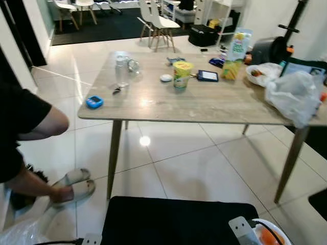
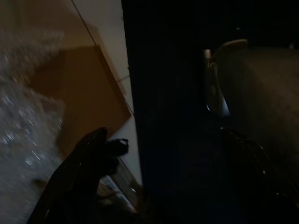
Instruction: Restocking fridge
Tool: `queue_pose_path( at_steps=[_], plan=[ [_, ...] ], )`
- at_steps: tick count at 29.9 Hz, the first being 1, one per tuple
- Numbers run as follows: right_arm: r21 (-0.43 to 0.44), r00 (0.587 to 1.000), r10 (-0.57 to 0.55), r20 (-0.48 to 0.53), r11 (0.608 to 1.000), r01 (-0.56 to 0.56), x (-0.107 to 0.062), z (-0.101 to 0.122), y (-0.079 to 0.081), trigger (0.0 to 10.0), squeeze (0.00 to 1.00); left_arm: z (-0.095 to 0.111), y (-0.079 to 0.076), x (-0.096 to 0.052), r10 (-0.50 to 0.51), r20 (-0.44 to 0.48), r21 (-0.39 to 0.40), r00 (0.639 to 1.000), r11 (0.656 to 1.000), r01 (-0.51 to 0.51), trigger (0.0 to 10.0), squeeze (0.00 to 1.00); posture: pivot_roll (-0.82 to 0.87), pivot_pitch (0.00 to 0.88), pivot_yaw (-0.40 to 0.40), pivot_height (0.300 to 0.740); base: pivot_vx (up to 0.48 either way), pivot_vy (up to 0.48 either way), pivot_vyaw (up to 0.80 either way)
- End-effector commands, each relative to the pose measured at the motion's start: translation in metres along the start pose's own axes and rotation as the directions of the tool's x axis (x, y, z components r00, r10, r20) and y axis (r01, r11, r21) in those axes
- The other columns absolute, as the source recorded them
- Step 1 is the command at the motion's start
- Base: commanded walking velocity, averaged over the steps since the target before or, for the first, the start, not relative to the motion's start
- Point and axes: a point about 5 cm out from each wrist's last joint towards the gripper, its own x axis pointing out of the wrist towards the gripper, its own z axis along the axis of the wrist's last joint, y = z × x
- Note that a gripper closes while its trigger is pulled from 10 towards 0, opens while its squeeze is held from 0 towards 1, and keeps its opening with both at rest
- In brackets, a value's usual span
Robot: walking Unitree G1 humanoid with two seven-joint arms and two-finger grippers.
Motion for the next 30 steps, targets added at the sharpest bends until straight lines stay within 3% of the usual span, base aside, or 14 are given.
queue_pose_path(
  at_steps=[1,30],
  plan=[
    [0.014,1.0,-0.008,-0.03,1.0,0.008,-0.0007,-0.0091,0.0015,10.0,0.0,0.0021,-0.0007,0.0002,0.0,0.01,0.004,1.0,1.0,0.0,10.0,0.0,0.08,0.0,-0.009,0.74,0.0,0.0,-0.79],
    [0.026,0.999,0.007,-0.05,1.0,-0.006,-0.0017,-0.0189,0.0097,10.0,0.0,0.0067,-0.0008,0.0008,0.0,0.021,0.016,1.0,1.0,-0.001,10.0,0.0,0.08,0.0,-0.003,0.74,0.0,0.0,-0.79]
  ],
)
